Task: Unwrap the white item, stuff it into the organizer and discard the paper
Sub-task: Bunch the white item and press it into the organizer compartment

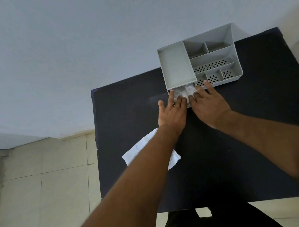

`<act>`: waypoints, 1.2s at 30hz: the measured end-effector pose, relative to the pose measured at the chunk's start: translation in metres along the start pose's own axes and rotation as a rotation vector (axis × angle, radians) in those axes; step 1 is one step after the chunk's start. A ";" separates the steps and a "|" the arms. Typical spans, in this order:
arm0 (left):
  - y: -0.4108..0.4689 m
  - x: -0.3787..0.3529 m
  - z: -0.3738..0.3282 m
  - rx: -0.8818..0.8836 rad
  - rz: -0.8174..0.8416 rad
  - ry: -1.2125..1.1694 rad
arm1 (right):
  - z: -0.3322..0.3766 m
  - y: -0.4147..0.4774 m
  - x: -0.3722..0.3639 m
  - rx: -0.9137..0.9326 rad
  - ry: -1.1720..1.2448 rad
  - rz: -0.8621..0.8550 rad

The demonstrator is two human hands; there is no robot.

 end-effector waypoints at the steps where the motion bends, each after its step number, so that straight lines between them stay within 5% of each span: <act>1: 0.000 0.000 0.001 0.002 0.000 0.001 | 0.001 0.001 0.000 -0.001 0.007 0.004; 18: 0.009 0.003 0.000 0.006 0.009 -0.054 | 0.003 0.010 0.000 0.035 0.079 0.047; 26: -0.002 0.029 0.003 0.012 -0.195 -0.024 | -0.002 0.005 0.001 0.021 0.164 -0.087; 36: 0.018 0.016 0.024 0.038 -0.138 -0.007 | -0.002 0.013 0.014 -0.007 0.214 -0.195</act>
Point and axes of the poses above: each hand's wrist, its own y-axis towards the middle knuckle, its own x-axis out of the back of the hand, z = x × y, the point moved 9 cm from there along y, towards the middle knuckle
